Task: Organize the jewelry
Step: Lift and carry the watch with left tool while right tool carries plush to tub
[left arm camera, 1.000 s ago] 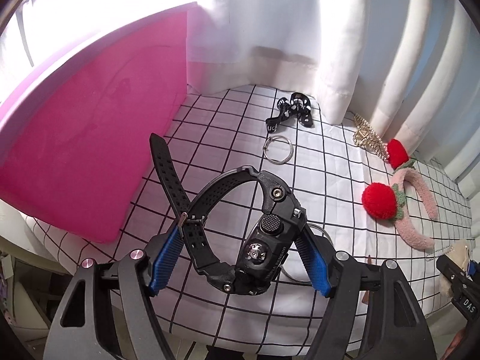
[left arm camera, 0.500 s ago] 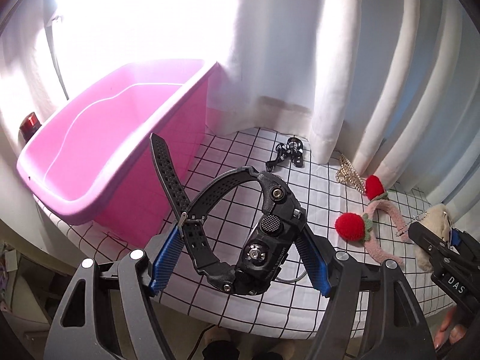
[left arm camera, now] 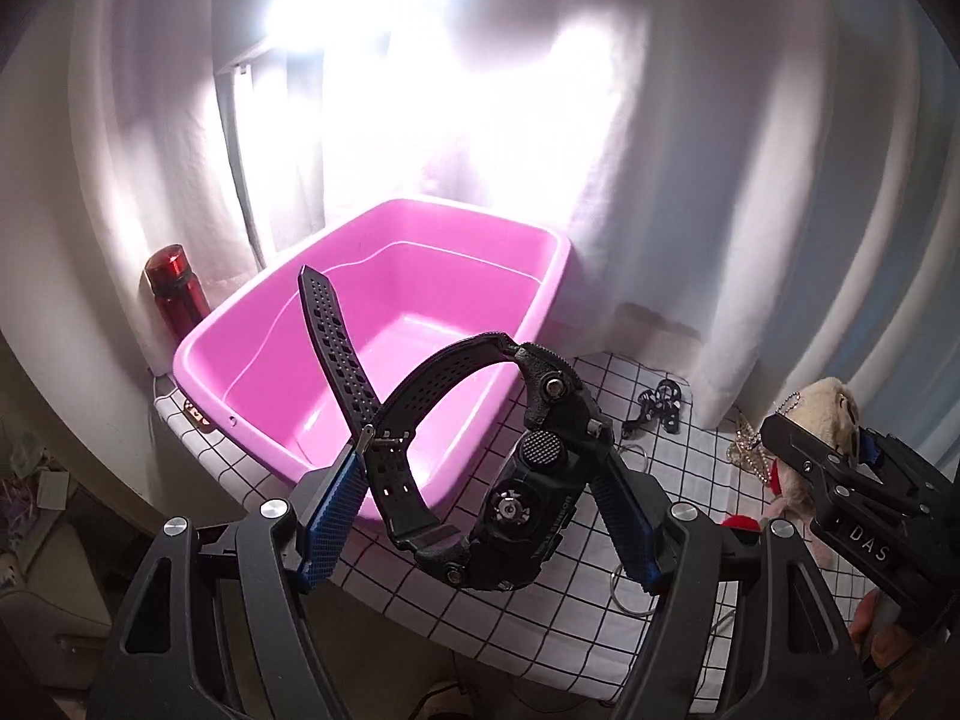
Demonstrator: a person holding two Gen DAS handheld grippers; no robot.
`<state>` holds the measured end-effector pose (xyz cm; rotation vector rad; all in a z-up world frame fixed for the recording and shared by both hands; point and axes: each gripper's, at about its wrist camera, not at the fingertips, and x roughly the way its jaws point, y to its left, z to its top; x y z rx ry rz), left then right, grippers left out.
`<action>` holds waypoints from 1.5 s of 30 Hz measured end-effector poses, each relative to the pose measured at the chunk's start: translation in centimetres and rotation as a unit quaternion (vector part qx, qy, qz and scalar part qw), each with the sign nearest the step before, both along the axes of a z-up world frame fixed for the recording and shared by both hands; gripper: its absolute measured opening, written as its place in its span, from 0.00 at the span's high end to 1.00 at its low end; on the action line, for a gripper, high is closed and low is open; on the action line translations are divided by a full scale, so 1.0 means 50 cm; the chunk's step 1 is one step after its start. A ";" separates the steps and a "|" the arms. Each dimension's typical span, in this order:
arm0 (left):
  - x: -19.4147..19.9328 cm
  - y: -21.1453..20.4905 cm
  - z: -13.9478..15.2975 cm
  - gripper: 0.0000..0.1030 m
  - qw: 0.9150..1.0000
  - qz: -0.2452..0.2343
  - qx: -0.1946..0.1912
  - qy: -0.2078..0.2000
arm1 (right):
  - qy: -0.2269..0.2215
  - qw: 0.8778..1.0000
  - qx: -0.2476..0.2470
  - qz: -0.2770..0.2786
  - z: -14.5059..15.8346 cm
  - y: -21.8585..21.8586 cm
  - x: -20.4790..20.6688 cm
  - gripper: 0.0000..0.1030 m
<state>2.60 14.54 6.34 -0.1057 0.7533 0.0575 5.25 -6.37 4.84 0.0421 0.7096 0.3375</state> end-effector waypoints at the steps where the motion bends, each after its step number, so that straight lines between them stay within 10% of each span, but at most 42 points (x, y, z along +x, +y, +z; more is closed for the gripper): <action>1: 0.004 0.016 0.004 0.32 1.000 0.006 0.000 -0.001 | -0.003 1.000 0.001 0.010 0.003 0.018 0.012 0.41; 20: 0.150 0.250 -0.034 0.32 0.999 0.045 0.004 0.030 | 0.018 0.995 -0.013 0.093 0.010 0.306 0.222 0.41; 45: 0.235 0.288 -0.131 0.32 0.996 0.041 -0.004 0.082 | 0.085 0.991 -0.069 0.079 -0.107 0.382 0.333 0.41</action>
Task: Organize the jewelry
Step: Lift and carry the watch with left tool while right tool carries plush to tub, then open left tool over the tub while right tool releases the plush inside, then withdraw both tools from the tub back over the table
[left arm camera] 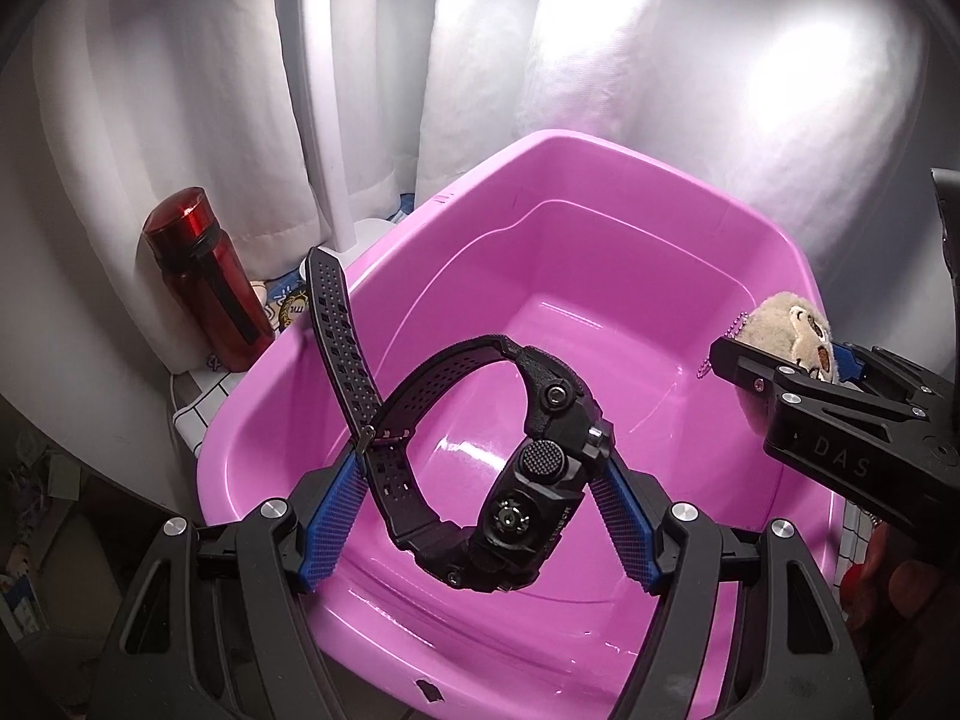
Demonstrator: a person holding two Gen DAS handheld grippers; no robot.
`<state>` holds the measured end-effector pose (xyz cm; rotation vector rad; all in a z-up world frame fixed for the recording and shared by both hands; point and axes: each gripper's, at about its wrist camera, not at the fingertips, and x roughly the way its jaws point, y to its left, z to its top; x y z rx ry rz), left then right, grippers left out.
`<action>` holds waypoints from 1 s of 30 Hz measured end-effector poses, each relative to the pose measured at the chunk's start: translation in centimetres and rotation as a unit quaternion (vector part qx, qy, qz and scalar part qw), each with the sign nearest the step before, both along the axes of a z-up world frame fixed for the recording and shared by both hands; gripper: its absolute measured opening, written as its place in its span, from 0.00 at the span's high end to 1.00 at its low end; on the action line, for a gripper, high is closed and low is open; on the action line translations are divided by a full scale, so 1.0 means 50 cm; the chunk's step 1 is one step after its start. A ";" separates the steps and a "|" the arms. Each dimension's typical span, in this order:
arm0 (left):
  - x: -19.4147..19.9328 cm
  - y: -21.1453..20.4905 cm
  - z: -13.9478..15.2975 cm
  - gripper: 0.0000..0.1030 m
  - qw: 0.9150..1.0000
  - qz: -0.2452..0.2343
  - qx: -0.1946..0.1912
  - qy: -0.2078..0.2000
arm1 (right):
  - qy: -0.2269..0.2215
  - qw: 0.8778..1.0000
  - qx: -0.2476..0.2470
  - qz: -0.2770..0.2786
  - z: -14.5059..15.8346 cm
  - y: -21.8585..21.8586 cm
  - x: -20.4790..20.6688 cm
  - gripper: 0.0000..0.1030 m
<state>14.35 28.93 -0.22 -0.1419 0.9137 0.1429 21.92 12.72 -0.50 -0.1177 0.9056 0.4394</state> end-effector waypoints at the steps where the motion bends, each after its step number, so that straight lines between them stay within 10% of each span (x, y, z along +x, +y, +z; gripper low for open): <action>1: 0.001 0.000 -0.002 0.32 1.000 0.000 0.000 0.001 | 0.001 1.000 -0.001 -0.001 -0.001 0.001 0.001 0.41; 30: -0.014 0.003 0.021 0.22 1.000 0.003 0.010 -0.014 | -0.033 0.998 -0.036 -0.028 0.027 0.000 -0.012 0.29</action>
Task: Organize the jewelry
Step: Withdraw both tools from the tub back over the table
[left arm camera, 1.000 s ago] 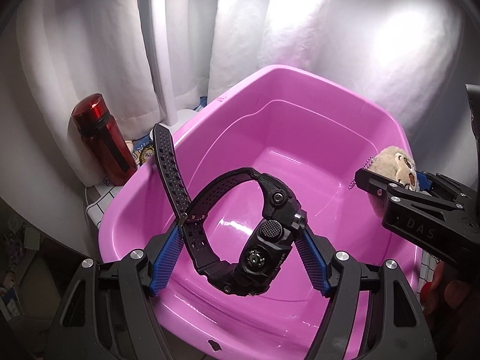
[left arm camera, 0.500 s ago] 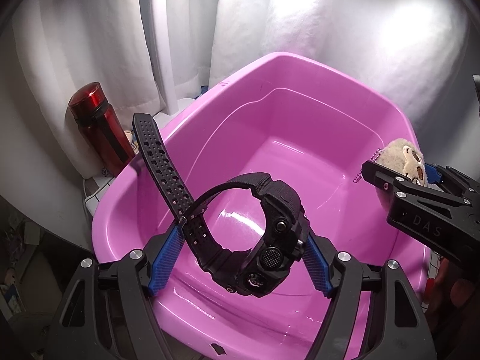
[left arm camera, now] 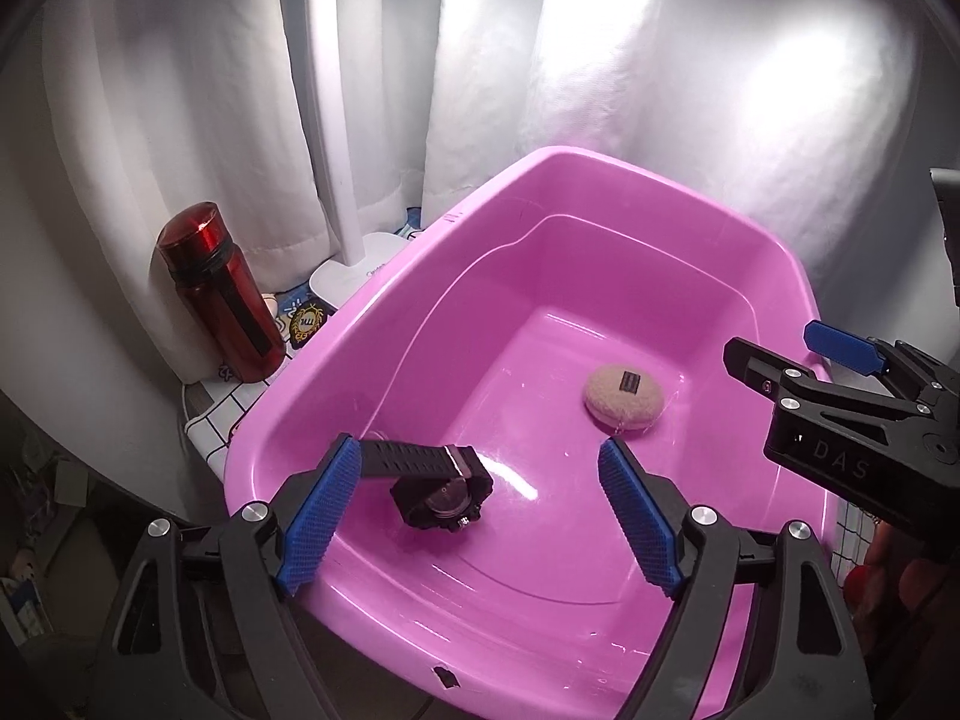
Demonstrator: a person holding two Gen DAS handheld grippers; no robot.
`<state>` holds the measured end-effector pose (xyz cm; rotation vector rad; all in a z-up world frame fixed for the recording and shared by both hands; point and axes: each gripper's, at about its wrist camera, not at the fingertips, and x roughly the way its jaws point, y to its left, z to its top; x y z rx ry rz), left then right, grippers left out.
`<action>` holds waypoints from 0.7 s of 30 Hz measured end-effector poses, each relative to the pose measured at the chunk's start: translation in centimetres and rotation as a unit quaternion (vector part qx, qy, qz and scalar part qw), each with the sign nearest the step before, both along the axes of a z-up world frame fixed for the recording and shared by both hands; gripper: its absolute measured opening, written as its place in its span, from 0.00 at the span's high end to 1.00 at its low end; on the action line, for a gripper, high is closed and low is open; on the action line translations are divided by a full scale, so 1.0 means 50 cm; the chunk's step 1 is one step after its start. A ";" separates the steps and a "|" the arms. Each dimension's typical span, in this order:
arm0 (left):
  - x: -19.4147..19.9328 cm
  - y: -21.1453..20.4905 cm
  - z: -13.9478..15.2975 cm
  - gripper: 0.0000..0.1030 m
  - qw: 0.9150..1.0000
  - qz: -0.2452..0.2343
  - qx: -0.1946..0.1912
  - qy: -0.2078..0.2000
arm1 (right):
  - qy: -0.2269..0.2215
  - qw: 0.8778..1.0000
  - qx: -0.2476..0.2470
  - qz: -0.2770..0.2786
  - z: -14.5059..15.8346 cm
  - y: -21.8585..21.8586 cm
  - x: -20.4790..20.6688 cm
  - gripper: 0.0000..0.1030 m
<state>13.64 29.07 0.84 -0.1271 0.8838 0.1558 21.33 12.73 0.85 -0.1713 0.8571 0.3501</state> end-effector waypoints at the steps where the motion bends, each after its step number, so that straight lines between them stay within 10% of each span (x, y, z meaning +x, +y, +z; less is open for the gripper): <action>1: 0.000 0.000 0.002 0.22 1.000 0.000 -0.001 -0.001 | -0.001 1.000 0.002 0.000 0.002 -0.003 -0.002 0.29; 21: -0.062 -0.064 0.018 0.22 1.000 -0.017 -0.001 -0.012 | -0.020 0.996 0.059 -0.059 0.034 -0.141 -0.129 0.29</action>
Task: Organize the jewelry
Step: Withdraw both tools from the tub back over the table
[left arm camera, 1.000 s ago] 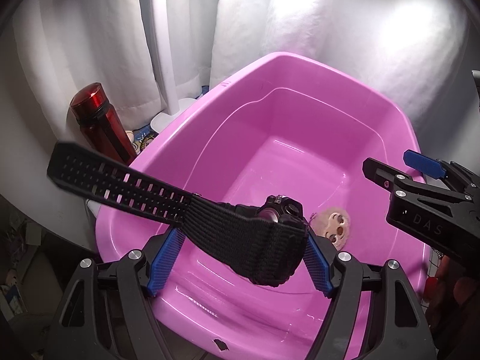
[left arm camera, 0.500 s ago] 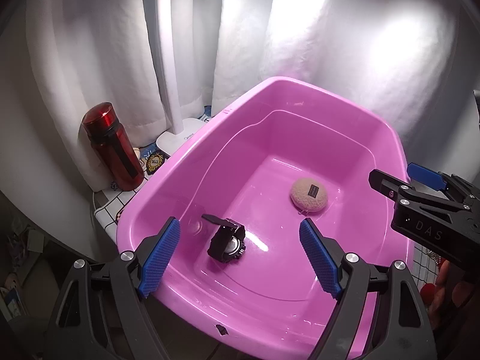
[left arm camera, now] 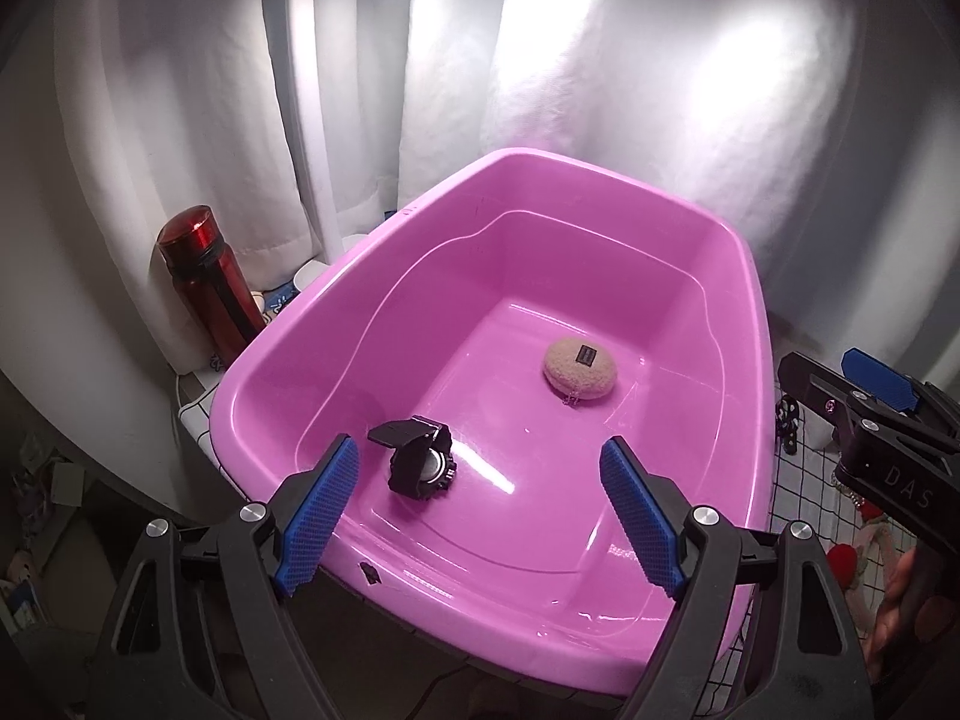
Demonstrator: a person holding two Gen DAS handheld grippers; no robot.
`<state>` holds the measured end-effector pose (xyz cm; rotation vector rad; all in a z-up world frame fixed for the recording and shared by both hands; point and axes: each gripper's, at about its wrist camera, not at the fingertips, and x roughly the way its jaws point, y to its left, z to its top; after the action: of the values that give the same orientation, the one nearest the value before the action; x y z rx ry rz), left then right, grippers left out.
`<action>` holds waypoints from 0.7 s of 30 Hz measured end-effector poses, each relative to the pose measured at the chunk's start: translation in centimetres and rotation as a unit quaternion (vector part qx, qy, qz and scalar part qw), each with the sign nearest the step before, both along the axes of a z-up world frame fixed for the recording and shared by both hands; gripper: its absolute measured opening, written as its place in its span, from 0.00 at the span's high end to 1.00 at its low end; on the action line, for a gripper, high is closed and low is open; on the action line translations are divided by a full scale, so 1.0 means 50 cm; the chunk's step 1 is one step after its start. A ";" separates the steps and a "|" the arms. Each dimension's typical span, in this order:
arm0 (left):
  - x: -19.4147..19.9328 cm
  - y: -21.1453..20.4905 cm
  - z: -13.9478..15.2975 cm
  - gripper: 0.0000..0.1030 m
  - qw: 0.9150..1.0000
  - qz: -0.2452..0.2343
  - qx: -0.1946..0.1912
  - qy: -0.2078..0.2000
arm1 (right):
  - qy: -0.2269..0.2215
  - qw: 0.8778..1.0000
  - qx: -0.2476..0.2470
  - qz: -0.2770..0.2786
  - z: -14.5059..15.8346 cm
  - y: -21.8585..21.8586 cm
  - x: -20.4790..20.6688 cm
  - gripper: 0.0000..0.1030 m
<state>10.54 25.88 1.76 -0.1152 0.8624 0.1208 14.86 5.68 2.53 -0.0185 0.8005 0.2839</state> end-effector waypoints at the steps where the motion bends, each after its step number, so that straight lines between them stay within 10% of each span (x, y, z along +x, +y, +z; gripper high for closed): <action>1: -0.004 -0.008 0.001 0.21 1.000 -0.003 0.000 -0.001 | -0.001 1.000 0.003 -0.005 -0.001 -0.013 -0.009 0.29; 21: -0.101 -0.255 0.014 0.18 0.994 -0.103 -0.015 -0.022 | -0.002 0.985 0.014 -0.175 -0.060 -0.407 -0.297 0.29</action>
<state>5.49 13.15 2.47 -0.0553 0.8265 -0.0880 -0.01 -14.66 -0.47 0.1464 0.7809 -0.0375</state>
